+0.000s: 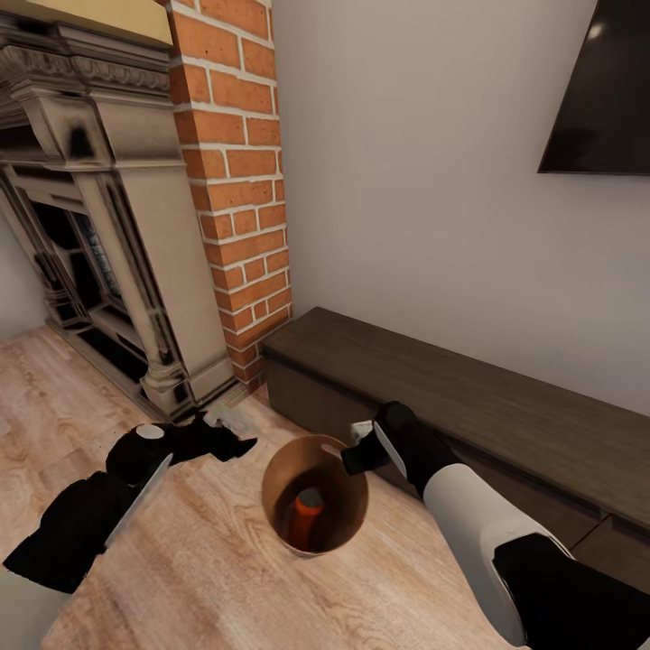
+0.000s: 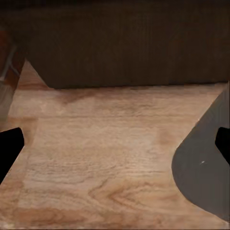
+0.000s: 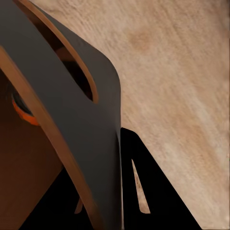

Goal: Put the three can of soda from the living room inside the tash can in the kitchen.

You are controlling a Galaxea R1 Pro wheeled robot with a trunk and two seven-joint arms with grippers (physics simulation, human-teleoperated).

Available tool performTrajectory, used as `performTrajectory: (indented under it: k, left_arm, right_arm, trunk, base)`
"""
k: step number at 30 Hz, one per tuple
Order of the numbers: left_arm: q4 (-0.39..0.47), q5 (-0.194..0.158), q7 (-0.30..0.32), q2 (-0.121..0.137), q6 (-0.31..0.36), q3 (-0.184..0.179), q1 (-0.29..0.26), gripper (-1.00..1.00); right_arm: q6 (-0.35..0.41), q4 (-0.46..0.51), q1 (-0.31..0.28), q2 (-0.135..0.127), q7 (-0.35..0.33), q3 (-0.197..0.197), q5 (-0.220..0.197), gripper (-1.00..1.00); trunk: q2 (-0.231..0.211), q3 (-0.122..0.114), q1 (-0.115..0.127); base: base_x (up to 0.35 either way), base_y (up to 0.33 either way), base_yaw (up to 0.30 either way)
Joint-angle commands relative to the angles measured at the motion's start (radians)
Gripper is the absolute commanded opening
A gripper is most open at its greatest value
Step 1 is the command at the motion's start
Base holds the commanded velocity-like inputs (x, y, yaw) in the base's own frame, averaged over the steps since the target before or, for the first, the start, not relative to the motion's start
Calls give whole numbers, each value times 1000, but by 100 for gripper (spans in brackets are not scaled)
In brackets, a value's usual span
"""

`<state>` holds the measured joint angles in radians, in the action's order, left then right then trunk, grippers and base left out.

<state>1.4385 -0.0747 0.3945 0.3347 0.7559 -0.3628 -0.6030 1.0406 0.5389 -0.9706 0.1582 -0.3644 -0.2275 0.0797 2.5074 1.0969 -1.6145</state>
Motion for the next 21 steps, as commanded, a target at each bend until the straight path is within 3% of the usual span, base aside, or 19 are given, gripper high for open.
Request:
performTrajectory:
  k: [1,2,4,5,7,9,10,14,17,21]
  left_arm:
    - [-1,-2,-2,3,-7,81,23,100]
    - [-7,2,-5,3,-33,149,52,100]
    - [-24,3,-11,0,-78,202,87,100]
    - [-67,2,-37,-5,-158,262,146,100]
    - [-114,-1,-88,-12,-240,309,202,100]
    - [-149,-2,-126,-21,-299,332,237,100]
    - [-192,-2,-162,-33,-369,347,271,100]
    - [-295,-3,-224,-57,-536,367,341,100]
    - [-324,-6,-238,-64,-609,371,383,100]
    - [-330,-8,-243,-67,-660,373,415,100]
  right_arm:
    - [7,1,0,0,-7,5,-48,-100]
    - [7,1,0,-1,-7,7,-48,-100]
    - [7,1,0,-1,-7,8,-47,-100]
    - [7,1,0,-2,-5,9,-45,-100]
    - [7,2,0,-3,-1,10,-44,-100]
    - [7,2,0,-5,2,11,-43,-100]
    - [7,3,1,-10,4,11,-42,-100]
    - [7,7,3,-26,9,10,-39,-100]
    - [7,8,15,-51,25,11,-40,-100]
    - [5,11,46,-84,39,15,-42,-100]
  trunk:
    - [0,0,0]
    - [0,0,0]
    - [0,0,0]
    - [0,0,0]
    - [0,0,0]
    - [0,0,0]
    - [0,0,0]
    - [0,0,0]
    - [0,0,0]
    - [0,0,0]
  base:
    - [0,0,0]
    - [0,0,0]
    - [0,0,0]
    - [0,0,0]
    - [0,0,0]
    - [0,0,0]
    - [0,0,0]
    - [0,0,0]
    - [0,0,19]
    - [0,0,155]
